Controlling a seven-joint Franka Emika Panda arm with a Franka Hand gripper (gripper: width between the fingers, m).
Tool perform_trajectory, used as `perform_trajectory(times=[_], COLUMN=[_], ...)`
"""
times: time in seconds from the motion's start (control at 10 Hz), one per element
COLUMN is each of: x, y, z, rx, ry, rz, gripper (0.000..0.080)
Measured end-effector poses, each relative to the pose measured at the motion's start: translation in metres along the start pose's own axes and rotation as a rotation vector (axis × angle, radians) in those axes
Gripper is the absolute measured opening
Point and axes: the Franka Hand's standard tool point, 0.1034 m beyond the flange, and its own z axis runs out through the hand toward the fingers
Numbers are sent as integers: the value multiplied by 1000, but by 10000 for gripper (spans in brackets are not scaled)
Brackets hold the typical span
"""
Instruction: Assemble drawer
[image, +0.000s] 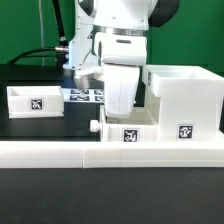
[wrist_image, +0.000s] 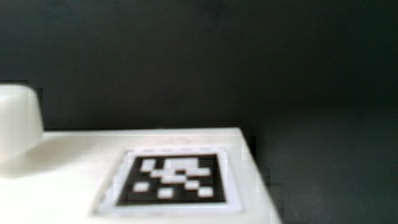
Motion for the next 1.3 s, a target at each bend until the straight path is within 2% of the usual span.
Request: perform_trajectory(times=[0.4,0.8,1.3], x=[4,4,12], y=[0,0,3], z=[0,0,-2], rx=[18,18,19], ry=[-5,-6,-2], rz=[-11,-10,-25], gripper=[41,41,41])
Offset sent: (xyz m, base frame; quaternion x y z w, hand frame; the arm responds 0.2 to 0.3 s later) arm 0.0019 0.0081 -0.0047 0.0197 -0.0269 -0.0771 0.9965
